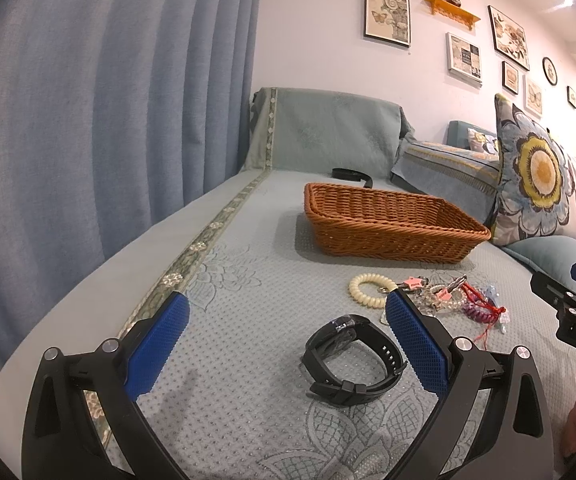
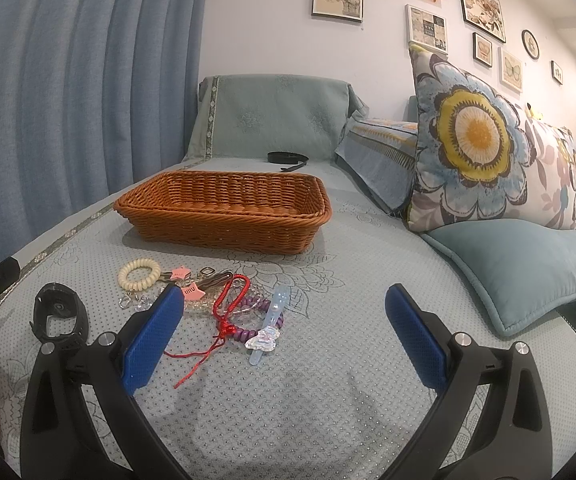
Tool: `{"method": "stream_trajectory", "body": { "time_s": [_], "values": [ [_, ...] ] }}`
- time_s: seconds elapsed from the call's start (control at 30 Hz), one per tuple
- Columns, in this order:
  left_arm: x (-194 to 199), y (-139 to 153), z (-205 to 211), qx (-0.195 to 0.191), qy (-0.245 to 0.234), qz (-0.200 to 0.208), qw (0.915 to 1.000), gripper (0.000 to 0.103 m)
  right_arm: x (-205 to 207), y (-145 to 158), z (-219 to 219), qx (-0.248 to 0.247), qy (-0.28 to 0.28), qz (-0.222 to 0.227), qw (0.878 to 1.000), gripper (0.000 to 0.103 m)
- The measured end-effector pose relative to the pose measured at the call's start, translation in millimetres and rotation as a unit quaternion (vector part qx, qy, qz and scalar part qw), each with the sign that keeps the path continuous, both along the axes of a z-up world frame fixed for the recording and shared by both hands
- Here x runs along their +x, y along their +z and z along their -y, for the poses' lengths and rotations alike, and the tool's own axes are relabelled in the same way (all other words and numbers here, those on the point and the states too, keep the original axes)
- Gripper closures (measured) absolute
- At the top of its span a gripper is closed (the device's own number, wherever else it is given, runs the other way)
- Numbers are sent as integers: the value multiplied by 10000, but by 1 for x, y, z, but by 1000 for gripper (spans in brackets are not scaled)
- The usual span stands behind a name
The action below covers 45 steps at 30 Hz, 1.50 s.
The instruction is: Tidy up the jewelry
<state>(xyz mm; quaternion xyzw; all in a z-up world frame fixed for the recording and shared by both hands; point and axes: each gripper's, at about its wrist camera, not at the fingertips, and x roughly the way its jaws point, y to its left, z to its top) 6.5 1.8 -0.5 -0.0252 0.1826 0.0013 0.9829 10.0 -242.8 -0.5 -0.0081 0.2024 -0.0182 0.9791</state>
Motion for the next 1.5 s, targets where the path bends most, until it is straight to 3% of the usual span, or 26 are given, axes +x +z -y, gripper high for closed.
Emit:
{"method": "stream_trajectory", "body": {
  "time_s": [0.73, 0.83, 1.03, 1.13, 1.2, 1.3, 1.5],
  "values": [
    [1, -1, 0, -22, -1, -28, 10000, 8, -3, 3, -3, -4, -7, -3, 10000, 7],
    [4, -2, -1, -161, -225, -310, 9991, 8, 0, -3, 0, -30, -68, -77, 9999, 8],
    [7, -10, -4, -450, -777, -1086, 9900, 14, 8, -7, 8, 23, -242, -493, 9985, 25],
    [17, -18, -2, -422, -870, -1469, 9844, 26, 14, -11, 14, 170, -230, -942, 9951, 35],
    [25, -24, -4, -517, -971, -1724, 9789, 40, 19, -14, 22, 300, -147, -1112, 9932, 46],
    [35, -31, -9, -652, -1147, -1969, 9715, 51, 29, -20, 32, 685, 59, -1371, 9882, 58],
    [53, -31, -13, -739, -1305, -2153, 9650, 56, 44, -27, 31, 848, 406, -1789, 9794, 62]
  ]
}}
